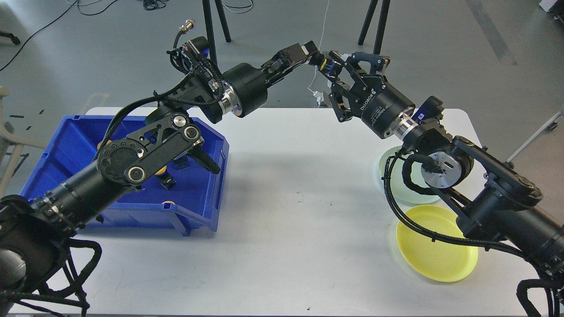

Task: Pass button and place on color plate
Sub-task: 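Grasp the green button with the right gripper and release left, then lower the green button onto the pale green plate, open right gripper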

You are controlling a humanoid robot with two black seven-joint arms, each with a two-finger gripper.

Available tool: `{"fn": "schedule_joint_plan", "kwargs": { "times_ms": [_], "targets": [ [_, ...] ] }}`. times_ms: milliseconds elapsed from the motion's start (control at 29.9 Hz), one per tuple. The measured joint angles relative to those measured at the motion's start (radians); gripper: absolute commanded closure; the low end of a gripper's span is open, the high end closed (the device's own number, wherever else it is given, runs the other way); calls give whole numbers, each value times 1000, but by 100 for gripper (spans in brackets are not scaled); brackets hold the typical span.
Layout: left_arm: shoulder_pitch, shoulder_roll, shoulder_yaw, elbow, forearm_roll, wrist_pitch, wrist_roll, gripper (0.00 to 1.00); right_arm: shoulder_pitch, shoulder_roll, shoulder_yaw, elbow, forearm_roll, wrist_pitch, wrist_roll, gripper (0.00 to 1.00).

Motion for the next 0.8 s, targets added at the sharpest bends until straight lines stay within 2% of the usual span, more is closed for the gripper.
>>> {"fn": "schedule_joint_plan", "kwargs": {
  "times_ms": [33,167,335,435,535,602,702,803],
  "targets": [
    [0,0,-1,0,0,1,-2,21,1,0,0,0,0,0,0,82],
    [0,-6,-10,-1,-3,6,-12,17,9,-3,0,2,0,0,0,82],
    [-1,-9,-16,-1,-9,12,-22,7,10,-37,4,6,0,1,0,82],
    [-1,-6,-29,-1,-19,27,-61,6,3,-96,4,6,0,2,0,81],
    [9,0,-74,0,-66,35,-132,6,-18,-196,-10,3,-6,5,-2,81],
    [15,2,-97,8,-126,39,-165,6,-42,-263,-31,-1,-20,9,-2,81],
    [19,3,-123,52,-246,44,-183,6,-84,-340,-83,-19,-54,12,-2,81],
    [20,1,-135,96,-361,45,-187,5,-124,-365,-137,-60,-76,14,-2,81]
  ]
}}
